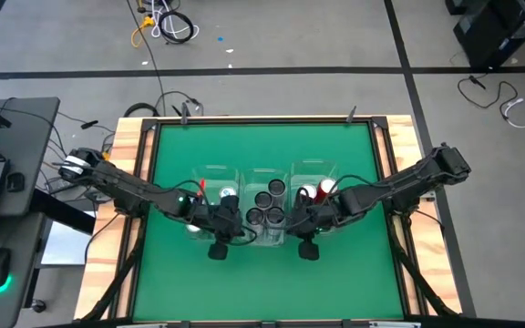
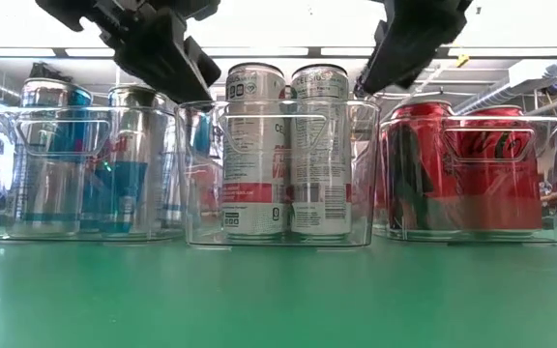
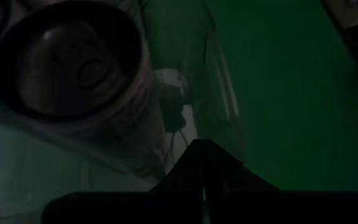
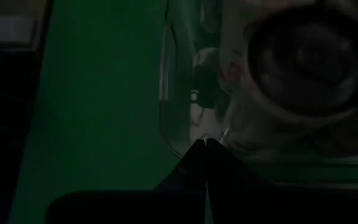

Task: Sort soda cans
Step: Adjust the transparent bins

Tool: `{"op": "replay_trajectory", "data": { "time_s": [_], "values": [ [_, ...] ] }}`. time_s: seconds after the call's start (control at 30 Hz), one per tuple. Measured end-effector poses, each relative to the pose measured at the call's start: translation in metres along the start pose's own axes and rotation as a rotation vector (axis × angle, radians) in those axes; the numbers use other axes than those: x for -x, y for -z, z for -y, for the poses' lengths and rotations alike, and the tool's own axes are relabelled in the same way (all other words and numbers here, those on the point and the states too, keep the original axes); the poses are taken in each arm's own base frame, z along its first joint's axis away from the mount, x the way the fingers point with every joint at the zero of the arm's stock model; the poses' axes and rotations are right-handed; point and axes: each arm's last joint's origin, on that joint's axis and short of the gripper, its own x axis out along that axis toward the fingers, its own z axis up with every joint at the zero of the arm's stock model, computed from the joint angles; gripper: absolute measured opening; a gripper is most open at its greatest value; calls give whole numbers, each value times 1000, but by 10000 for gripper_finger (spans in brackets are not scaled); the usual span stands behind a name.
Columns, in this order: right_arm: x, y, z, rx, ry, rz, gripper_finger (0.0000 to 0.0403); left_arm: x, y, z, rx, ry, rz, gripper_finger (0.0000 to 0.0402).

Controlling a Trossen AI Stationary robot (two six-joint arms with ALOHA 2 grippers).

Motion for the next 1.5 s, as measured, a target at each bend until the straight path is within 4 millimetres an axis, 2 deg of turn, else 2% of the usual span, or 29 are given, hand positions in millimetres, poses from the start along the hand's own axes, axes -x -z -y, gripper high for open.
{"op": "replay_trajectory", "data": {
  "time_s": [0.13, 0.3, 0.53, 0.77, 0.9, 1.0, 1.13, 1.23, 1.37, 1.5],
  "values": [
    [13, -9, -8, 78, 55, -7, 0, 13, -2, -1, 1, -8, 33, 0],
    [25, -5, -12, 236, 115, 10, 0, 34, -7, -2, 3, 28, 135, 0],
    [48, 6, 4, 273, 121, 175, 0, 56, -3, -15, -19, 117, 341, 0],
    [65, 28, 42, 247, 83, 371, 0, 75, 5, -42, -37, 157, 571, 0],
    [66, 44, 59, 213, 80, 420, 0, 78, 14, -59, -20, 141, 594, 0],
    [74, 49, 74, 165, 194, 436, 0, 81, 23, -71, 5, 116, 584, 0],
    [86, 55, 106, 33, 463, 393, 0, 86, 28, -83, 20, 97, 595, 0],
    [88, 60, 131, -48, 562, 332, 0, 90, 29, -91, 32, 74, 603, 0],
    [85, 66, 156, -128, 593, 242, 0, 98, 31, -100, 27, 49, 608, 0],
    [82, 69, 172, -176, 563, 196, 0, 105, 35, -107, 40, 27, 608, 0]
  ]
}}
